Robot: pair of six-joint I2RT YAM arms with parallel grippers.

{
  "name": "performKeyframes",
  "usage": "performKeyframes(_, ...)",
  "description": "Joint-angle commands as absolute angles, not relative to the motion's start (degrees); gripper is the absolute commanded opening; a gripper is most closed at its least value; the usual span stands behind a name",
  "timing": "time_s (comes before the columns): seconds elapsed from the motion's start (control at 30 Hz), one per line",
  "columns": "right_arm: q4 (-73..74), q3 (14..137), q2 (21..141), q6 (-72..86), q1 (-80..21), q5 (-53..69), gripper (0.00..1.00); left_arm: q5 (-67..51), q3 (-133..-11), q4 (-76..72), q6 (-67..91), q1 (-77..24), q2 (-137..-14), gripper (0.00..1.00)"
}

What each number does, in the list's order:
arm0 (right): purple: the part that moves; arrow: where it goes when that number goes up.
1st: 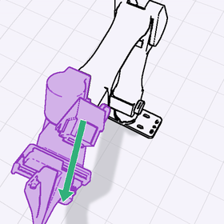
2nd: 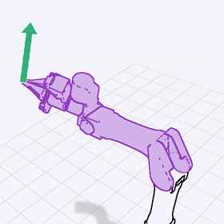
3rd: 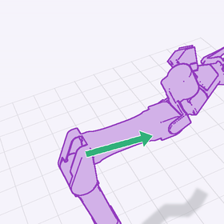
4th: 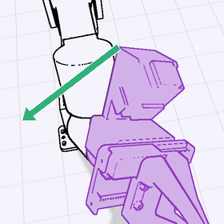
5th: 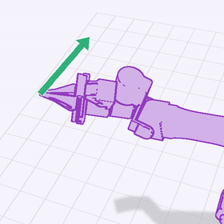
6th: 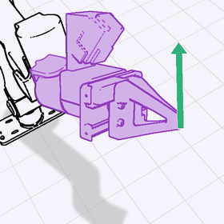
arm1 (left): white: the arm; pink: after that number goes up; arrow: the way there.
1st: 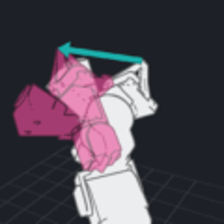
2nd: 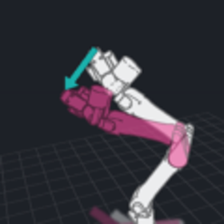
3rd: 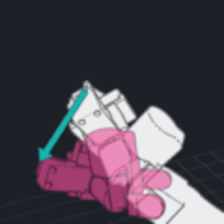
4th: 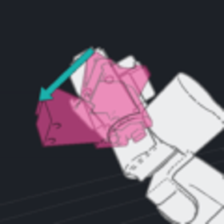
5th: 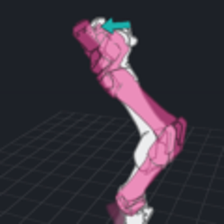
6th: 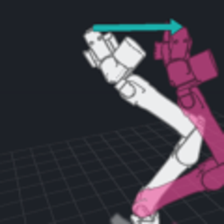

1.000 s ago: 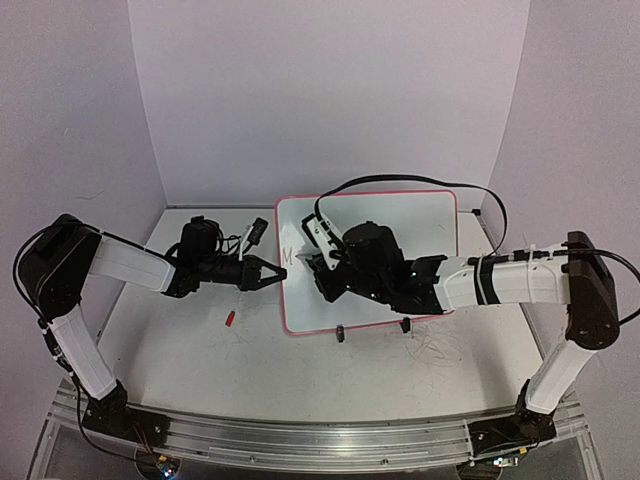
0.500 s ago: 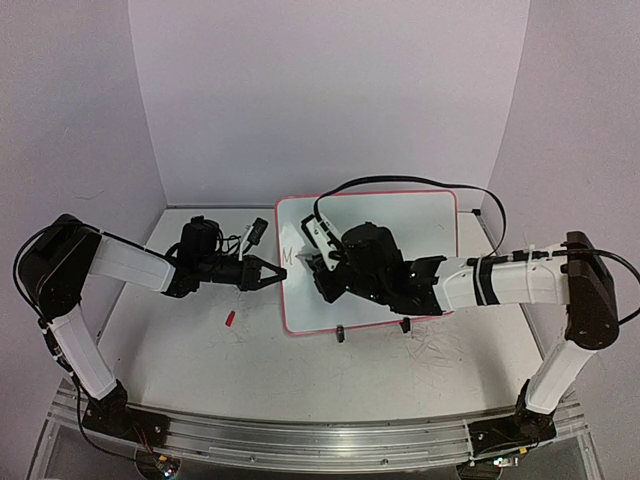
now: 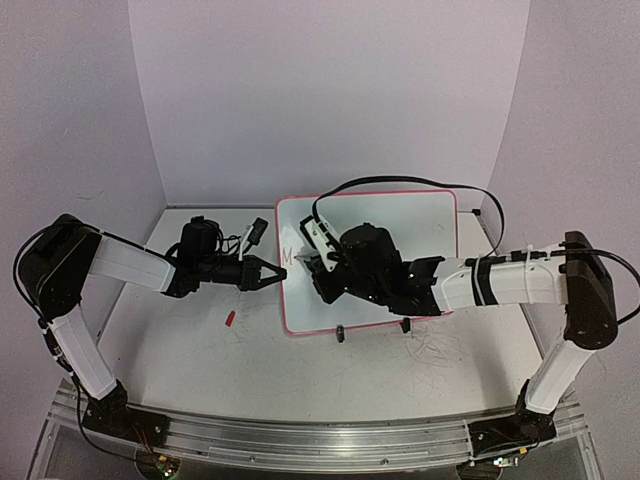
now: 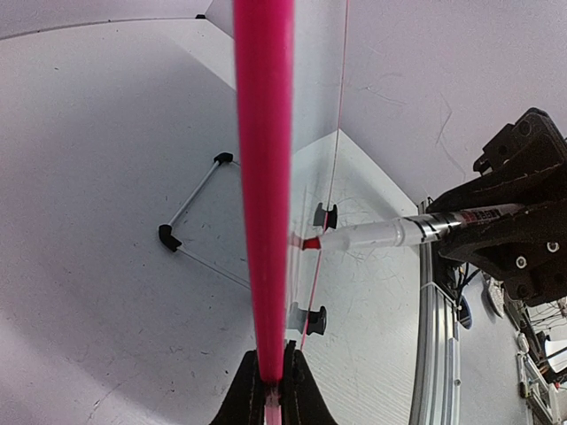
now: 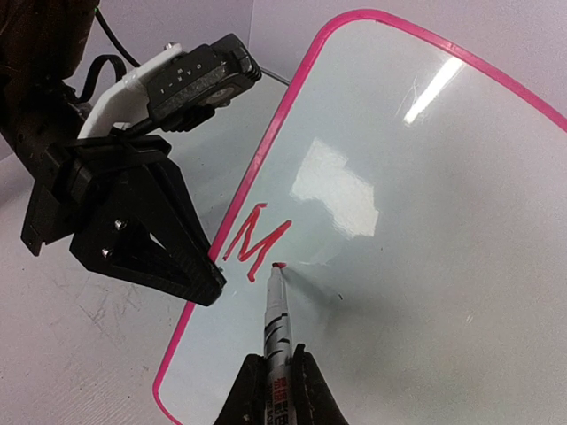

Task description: Write a sentence on the whiteboard

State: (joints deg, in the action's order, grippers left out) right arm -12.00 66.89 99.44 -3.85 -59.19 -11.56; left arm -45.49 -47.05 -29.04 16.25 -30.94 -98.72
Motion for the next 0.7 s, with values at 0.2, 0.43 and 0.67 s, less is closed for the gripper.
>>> performKeyframes(0.2,-11.88,67.79,100.16,-2.81,-60.01,-11.64,0.00,-45.09,-48.68,-29.71,14.59,-31.38,-97.83,0.01)
performKeyframes(0.43,-11.37,67.00,99.68,-2.48,-60.16,-12.01,0.00,-44.93,-48.56,-29.53,14.44,-31.37,-97.70,0.01)
performKeyframes(0.67,-11.07,66.49,99.58,-2.42,-60.19,-12.13,0.00,-44.82,-48.64,-29.36,14.34,-31.38,-97.67,0.00)
